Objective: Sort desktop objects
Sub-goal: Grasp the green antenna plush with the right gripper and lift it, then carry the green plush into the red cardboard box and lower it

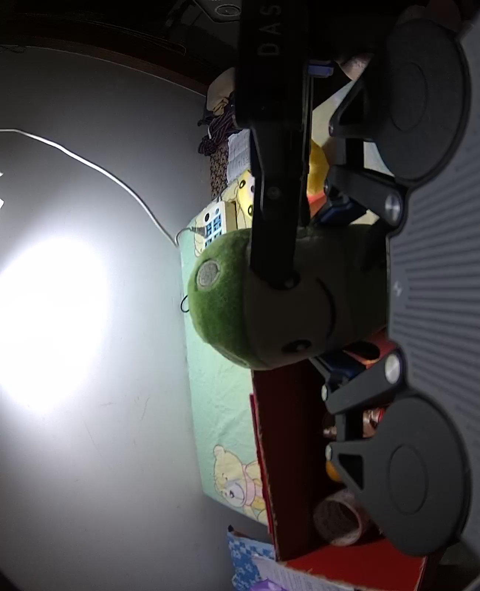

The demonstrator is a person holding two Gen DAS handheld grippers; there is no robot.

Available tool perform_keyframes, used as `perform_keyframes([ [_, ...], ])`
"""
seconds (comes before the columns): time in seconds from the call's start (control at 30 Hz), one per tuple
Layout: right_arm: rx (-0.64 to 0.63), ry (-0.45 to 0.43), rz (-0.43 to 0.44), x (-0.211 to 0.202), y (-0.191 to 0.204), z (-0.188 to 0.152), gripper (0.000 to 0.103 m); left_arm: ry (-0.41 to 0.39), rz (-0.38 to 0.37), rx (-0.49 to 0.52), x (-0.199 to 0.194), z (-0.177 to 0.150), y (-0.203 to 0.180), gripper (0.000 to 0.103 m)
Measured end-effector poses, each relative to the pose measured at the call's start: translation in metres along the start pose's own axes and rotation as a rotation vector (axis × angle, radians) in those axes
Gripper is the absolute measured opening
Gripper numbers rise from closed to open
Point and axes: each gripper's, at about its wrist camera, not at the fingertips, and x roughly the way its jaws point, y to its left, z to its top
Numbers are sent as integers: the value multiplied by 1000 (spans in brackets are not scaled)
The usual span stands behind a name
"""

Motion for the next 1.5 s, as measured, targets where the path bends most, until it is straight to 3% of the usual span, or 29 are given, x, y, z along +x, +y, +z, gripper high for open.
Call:
perform_keyframes([
  [0.37, 75, 49, 50, 101, 43, -19, 53, 23, 115, 5, -11, -2, 102, 69],
  [0.73, 267, 142, 30, 180, 52, -31, 52, 116, 207, 15, 10, -10, 178, 69],
  [1.07, 405, 210, -2, 211, 36, -32, 52, 173, 228, -6, 28, -16, 205, 70],
  [1.2, 452, 234, -44, 221, 26, -33, 50, 166, 218, -10, 33, -17, 213, 72],
  [1.27, 492, 253, -25, 231, 20, -32, 45, 158, 223, 0, 35, -16, 213, 74],
  [1.5, 523, 283, -46, 241, 9, -36, 46, 148, 240, -6, 39, -17, 216, 74],
])
